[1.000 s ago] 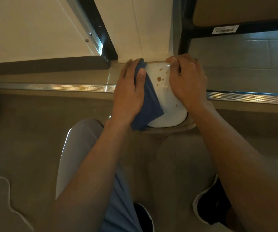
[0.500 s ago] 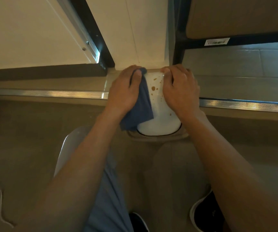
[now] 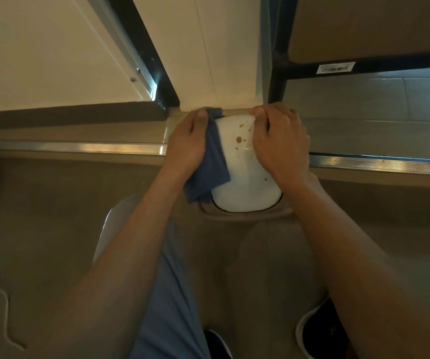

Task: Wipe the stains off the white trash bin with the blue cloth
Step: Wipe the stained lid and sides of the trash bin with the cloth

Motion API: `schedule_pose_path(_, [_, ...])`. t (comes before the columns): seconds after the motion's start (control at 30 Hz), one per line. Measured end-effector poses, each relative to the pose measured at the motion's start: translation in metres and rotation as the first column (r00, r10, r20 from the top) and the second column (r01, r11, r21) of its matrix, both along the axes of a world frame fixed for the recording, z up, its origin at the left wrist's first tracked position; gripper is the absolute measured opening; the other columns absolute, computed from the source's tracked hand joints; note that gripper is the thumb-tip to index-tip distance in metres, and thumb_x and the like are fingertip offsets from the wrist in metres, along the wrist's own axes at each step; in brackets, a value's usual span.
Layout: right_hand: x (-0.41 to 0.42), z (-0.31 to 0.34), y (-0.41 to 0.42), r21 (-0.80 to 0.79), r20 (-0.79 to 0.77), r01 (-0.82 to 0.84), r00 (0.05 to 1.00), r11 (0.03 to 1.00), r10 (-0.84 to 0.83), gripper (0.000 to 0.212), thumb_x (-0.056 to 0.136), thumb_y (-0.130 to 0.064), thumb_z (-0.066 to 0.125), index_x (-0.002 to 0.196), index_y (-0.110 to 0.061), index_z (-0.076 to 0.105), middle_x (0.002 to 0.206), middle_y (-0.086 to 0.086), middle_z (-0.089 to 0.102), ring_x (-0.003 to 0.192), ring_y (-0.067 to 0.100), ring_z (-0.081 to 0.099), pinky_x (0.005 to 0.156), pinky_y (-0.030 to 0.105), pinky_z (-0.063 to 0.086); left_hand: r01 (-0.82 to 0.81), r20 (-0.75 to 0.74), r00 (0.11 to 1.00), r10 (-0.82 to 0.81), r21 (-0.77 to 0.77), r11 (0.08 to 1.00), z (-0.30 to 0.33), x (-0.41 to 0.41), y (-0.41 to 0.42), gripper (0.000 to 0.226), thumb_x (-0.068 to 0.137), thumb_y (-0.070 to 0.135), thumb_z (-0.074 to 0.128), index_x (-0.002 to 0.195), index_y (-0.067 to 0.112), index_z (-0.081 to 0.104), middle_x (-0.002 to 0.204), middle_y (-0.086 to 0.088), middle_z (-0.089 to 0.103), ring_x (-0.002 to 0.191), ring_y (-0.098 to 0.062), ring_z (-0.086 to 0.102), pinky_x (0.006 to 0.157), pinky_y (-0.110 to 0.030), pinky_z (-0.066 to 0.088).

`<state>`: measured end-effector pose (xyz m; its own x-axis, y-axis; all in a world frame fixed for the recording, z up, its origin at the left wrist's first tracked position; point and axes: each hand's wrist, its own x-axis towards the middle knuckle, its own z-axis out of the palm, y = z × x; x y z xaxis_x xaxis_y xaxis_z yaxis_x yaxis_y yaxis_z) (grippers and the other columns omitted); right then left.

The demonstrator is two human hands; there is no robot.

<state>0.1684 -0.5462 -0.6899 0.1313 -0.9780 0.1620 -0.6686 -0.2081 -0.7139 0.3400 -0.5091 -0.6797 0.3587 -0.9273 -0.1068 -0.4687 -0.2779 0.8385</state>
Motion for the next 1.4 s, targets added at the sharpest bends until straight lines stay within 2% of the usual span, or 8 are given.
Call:
schedule_pose_path(0.13, [0.000,0.000,0.000,0.005,0.009,0.002,1.000,1.000,-0.002,0.033,0.107,-0.033,0.037,0.116,-0.020,0.065,0.117,-0.001,0.063,0.112,0.016,0.056,0.086,0.032,0.044,0.015,0.169,0.986,-0.005,-0.062,0.998,0.002,-0.020,0.004,0.037,0.111,0.036,0.031,0.131,0.028,0.061,0.132,0.009,0.057,0.123,-0.011,0.053,0.106,-0.034,0.042])
schedule_pose_path(0.3, [0.001,0.000,0.001,-0.003,0.032,0.005,0.999,1.000,-0.005,0.033,0.107,-0.032,0.037,0.113,-0.018,0.066,0.115,-0.001,0.064,0.110,0.016,0.056,0.084,0.032,0.044,0.045,0.283,0.959,0.015,-0.206,0.978,-0.036,-0.042,0.080,0.050,0.111,0.034,0.032,0.160,0.027,0.025,0.170,0.004,0.011,0.154,-0.002,0.014,0.117,-0.016,0.024])
schedule_pose_path(0.4, [0.001,-0.001,0.001,-0.002,0.030,0.007,1.000,1.000,-0.007,0.034,0.107,-0.032,0.037,0.115,-0.018,0.067,0.116,-0.001,0.064,0.110,0.015,0.056,0.084,0.031,0.042,-0.036,0.089,0.994,0.057,-0.219,0.975,-0.034,-0.036,0.070,0.048,0.112,0.031,0.030,0.160,0.023,0.028,0.166,0.002,0.026,0.142,0.014,0.023,0.111,-0.003,0.023])
schedule_pose_path(0.57, [0.001,-0.001,0.003,0.003,0.048,0.016,0.999,1.000,-0.016,0.032,0.106,-0.031,0.038,0.117,-0.018,0.065,0.118,0.001,0.063,0.111,0.017,0.056,0.086,0.029,0.039,-0.169,-0.148,0.974,0.169,0.015,0.985,-0.008,-0.008,0.006,0.043,0.111,0.041,0.028,0.141,0.024,0.054,0.129,-0.002,0.062,0.124,-0.020,0.057,0.099,-0.032,0.045])
schedule_pose_path(0.83, [0.003,-0.001,0.001,-0.004,0.028,0.014,1.000,1.000,-0.013,0.035,0.106,-0.032,0.036,0.117,-0.020,0.067,0.120,-0.002,0.064,0.112,0.017,0.057,0.083,0.029,0.036,-0.205,-0.110,0.976,0.188,-0.167,0.964,-0.056,-0.055,0.105,0.056,0.110,0.043,0.028,0.163,0.029,0.014,0.165,0.007,0.030,0.150,-0.008,0.031,0.123,-0.040,0.031])
schedule_pose_path(1.1, [-0.002,0.000,0.001,0.002,0.039,-0.008,0.999,1.000,0.008,0.035,0.106,-0.031,0.037,0.118,-0.018,0.066,0.119,0.002,0.064,0.112,0.019,0.057,0.087,0.032,0.043,-0.181,-0.124,0.977,0.172,-0.066,0.981,-0.019,-0.016,0.038,0.046,0.111,0.043,0.027,0.152,0.030,0.042,0.136,0.007,0.057,0.117,-0.002,0.056,0.100,-0.019,0.045])
schedule_pose_path(1.17, [0.000,-0.001,0.000,0.010,0.046,0.003,0.999,1.000,-0.004,0.035,0.106,-0.032,0.036,0.118,-0.018,0.067,0.119,0.001,0.064,0.113,0.018,0.057,0.087,0.031,0.042,-0.158,-0.122,0.981,0.152,-0.039,0.987,-0.010,-0.008,0.019,0.044,0.112,0.041,0.028,0.147,0.026,0.049,0.136,0.001,0.060,0.123,-0.013,0.057,0.107,-0.029,0.044])
schedule_pose_path(1.4, [0.002,-0.001,0.001,0.004,0.020,0.011,1.000,1.000,-0.011,0.035,0.106,-0.031,0.036,0.118,-0.019,0.067,0.120,0.001,0.064,0.112,0.018,0.057,0.085,0.030,0.039,-0.217,-0.124,0.972,0.201,-0.131,0.967,-0.048,-0.061,0.106,0.055,0.110,0.044,0.029,0.162,0.033,0.014,0.163,0.008,0.033,0.147,-0.008,0.036,0.121,-0.040,0.034])
